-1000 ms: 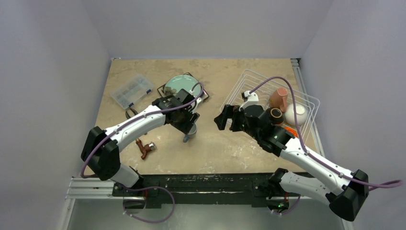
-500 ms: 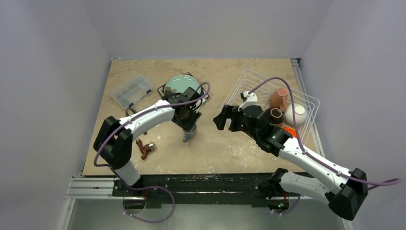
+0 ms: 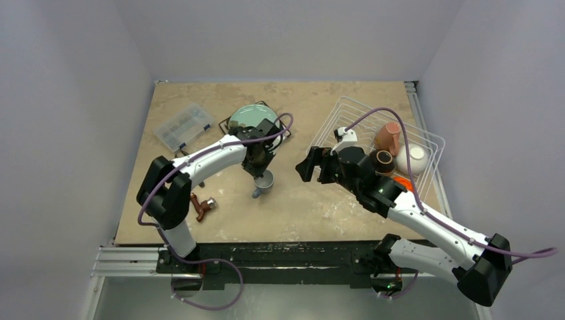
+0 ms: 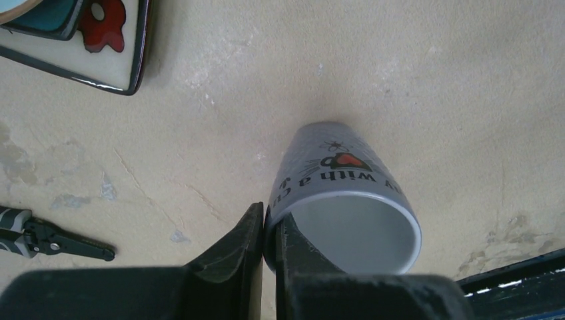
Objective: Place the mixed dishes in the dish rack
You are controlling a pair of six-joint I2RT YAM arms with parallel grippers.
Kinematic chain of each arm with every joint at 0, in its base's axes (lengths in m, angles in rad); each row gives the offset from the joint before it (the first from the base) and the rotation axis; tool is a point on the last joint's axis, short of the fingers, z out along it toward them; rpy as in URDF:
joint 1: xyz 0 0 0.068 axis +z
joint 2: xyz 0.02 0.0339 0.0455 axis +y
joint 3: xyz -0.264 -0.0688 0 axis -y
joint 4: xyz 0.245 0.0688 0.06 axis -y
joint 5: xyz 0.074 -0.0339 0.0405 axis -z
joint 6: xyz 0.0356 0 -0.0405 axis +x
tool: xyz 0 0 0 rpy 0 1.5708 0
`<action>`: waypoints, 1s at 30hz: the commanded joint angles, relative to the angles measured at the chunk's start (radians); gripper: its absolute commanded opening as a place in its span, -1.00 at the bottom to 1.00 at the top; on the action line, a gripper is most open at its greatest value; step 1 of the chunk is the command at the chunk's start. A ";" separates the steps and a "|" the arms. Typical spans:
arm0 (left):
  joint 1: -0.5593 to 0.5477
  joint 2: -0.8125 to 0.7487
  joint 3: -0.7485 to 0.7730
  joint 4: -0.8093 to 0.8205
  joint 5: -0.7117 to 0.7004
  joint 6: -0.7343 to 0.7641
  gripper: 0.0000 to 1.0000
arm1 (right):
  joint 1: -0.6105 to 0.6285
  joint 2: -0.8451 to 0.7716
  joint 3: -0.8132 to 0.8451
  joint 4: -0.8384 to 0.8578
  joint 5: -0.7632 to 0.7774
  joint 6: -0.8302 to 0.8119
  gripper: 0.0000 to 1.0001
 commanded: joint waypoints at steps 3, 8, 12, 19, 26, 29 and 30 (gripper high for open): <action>0.005 -0.090 0.030 0.012 -0.001 0.002 -1.00 | 0.004 -0.006 0.001 0.010 0.000 0.011 0.89; 0.005 -0.198 -0.010 0.057 -0.011 0.008 -1.00 | 0.005 -0.004 0.007 0.000 0.007 0.012 0.89; 0.005 -0.307 -0.053 0.109 -0.016 0.008 -1.00 | 0.005 0.002 0.012 -0.005 0.004 0.016 0.89; 0.006 -0.568 -0.187 0.284 0.054 0.013 -1.00 | 0.005 0.013 0.004 0.013 -0.015 0.030 0.89; 0.011 -0.812 -0.317 0.445 0.135 -0.008 -1.00 | 0.007 0.038 -0.014 0.086 -0.067 0.059 0.89; 0.019 -0.926 -0.389 0.532 0.157 -0.024 -1.00 | 0.009 0.050 -0.020 0.124 -0.093 0.074 0.89; 0.020 -0.965 -0.412 0.569 0.160 -0.028 -1.00 | 0.010 0.054 -0.024 0.139 -0.101 0.077 0.89</action>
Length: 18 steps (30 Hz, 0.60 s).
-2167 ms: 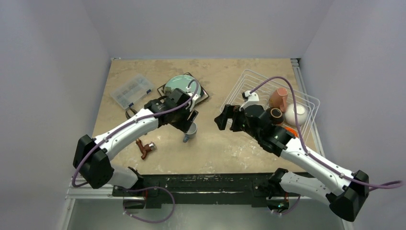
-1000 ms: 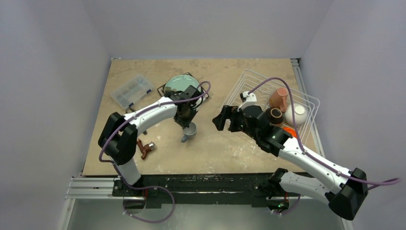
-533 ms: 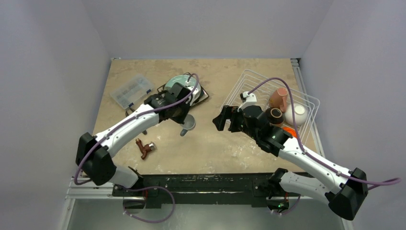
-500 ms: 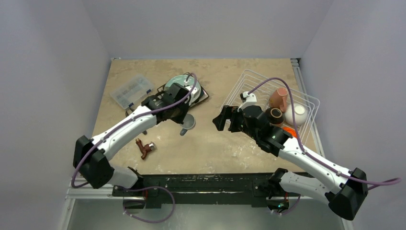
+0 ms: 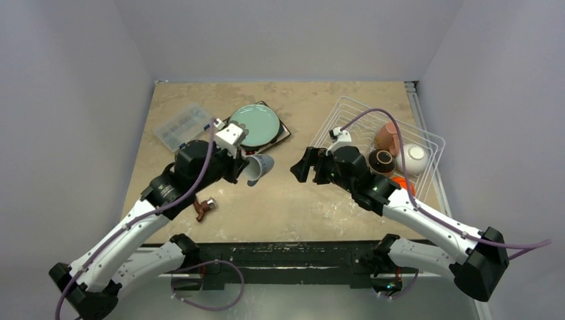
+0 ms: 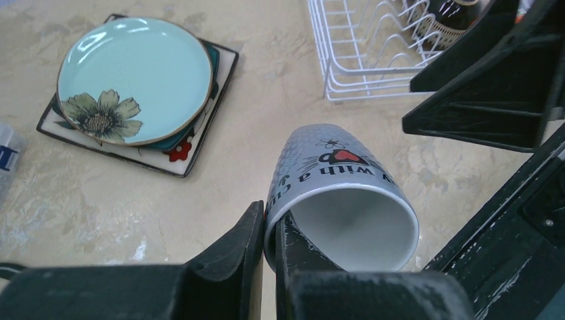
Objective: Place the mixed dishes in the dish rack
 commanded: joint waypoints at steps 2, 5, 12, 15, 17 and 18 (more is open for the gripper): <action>0.017 -0.193 -0.103 0.282 0.053 -0.035 -1.00 | 0.011 0.020 -0.013 0.121 -0.056 0.037 0.89; 0.020 -0.275 -0.165 0.356 0.054 -0.041 -1.00 | 0.016 0.033 -0.006 0.148 -0.070 0.043 0.89; 0.026 -0.353 -0.233 0.461 0.061 -0.079 -1.00 | 0.027 -0.013 -0.087 0.385 -0.152 0.043 0.89; 0.031 -0.357 -0.240 0.475 0.097 -0.086 -1.00 | 0.027 -0.074 -0.176 0.558 -0.209 0.049 0.91; 0.032 -0.356 -0.247 0.481 0.126 -0.090 -1.00 | 0.027 -0.107 -0.220 0.661 -0.241 0.048 0.93; 0.035 -0.355 -0.248 0.498 0.145 -0.093 -1.00 | 0.027 -0.124 -0.237 0.708 -0.261 0.043 0.93</action>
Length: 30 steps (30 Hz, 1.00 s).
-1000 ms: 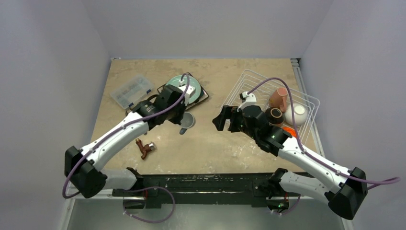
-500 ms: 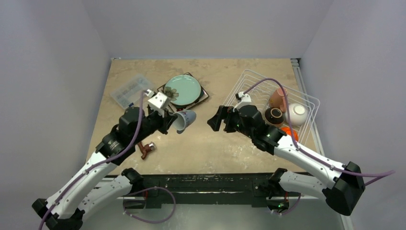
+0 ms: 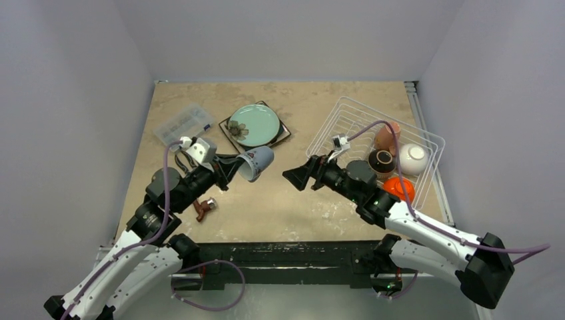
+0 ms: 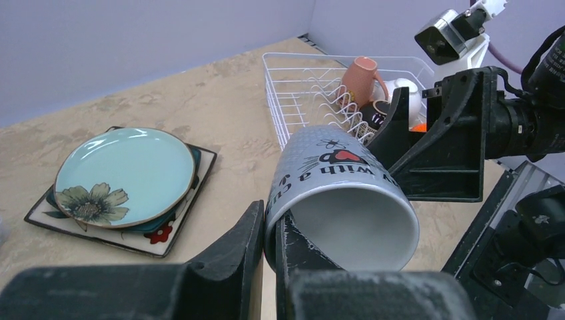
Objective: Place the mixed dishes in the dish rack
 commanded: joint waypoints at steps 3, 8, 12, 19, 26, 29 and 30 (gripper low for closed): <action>0.014 -0.004 -0.008 0.195 0.155 -0.048 -1.00 | 0.004 -0.106 -0.096 0.411 -0.135 -0.002 0.94; 0.017 0.013 -0.018 0.242 0.265 -0.077 -1.00 | 0.003 -0.146 -0.163 0.576 -0.190 0.007 0.96; 0.019 0.041 -0.014 0.268 0.342 -0.097 -1.00 | 0.004 -0.134 -0.190 0.697 -0.259 0.045 0.96; 0.020 0.079 -0.006 0.297 0.442 -0.124 -1.00 | 0.004 -0.084 -0.200 0.827 -0.344 0.088 0.96; 0.020 0.085 -0.007 0.318 0.506 -0.139 -1.00 | 0.004 0.041 -0.184 0.990 -0.476 0.147 0.96; 0.020 0.091 -0.008 0.331 0.545 -0.149 -1.00 | 0.005 0.077 -0.188 1.049 -0.513 0.170 0.96; 0.020 0.094 -0.007 0.336 0.554 -0.151 -1.00 | 0.007 0.089 -0.187 1.068 -0.525 0.178 0.96</action>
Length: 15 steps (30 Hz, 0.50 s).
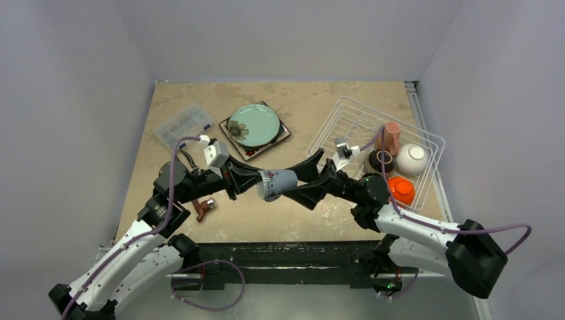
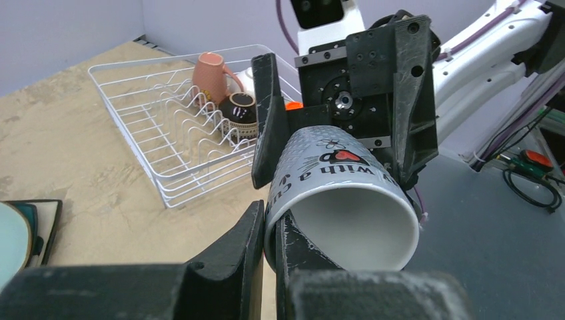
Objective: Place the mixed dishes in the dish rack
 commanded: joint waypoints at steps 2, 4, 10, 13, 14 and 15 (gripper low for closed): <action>0.006 0.006 0.022 0.134 0.091 -0.037 -1.00 | 0.013 0.052 0.019 0.181 -0.109 0.053 0.96; 0.005 0.014 0.023 0.138 0.105 -0.041 -1.00 | 0.024 0.064 0.026 0.203 -0.123 0.059 0.96; 0.006 0.022 0.023 0.154 0.131 -0.053 -1.00 | 0.043 0.087 0.061 0.230 -0.142 0.065 0.93; 0.006 0.028 0.023 0.162 0.143 -0.057 -1.00 | 0.048 0.099 0.073 0.233 -0.137 0.075 0.91; 0.005 0.030 0.023 0.163 0.146 -0.059 -1.00 | 0.049 0.104 0.079 0.228 -0.136 0.079 0.90; 0.006 0.032 0.023 0.164 0.148 -0.060 -1.00 | 0.051 0.110 0.085 0.227 -0.136 0.080 0.89</action>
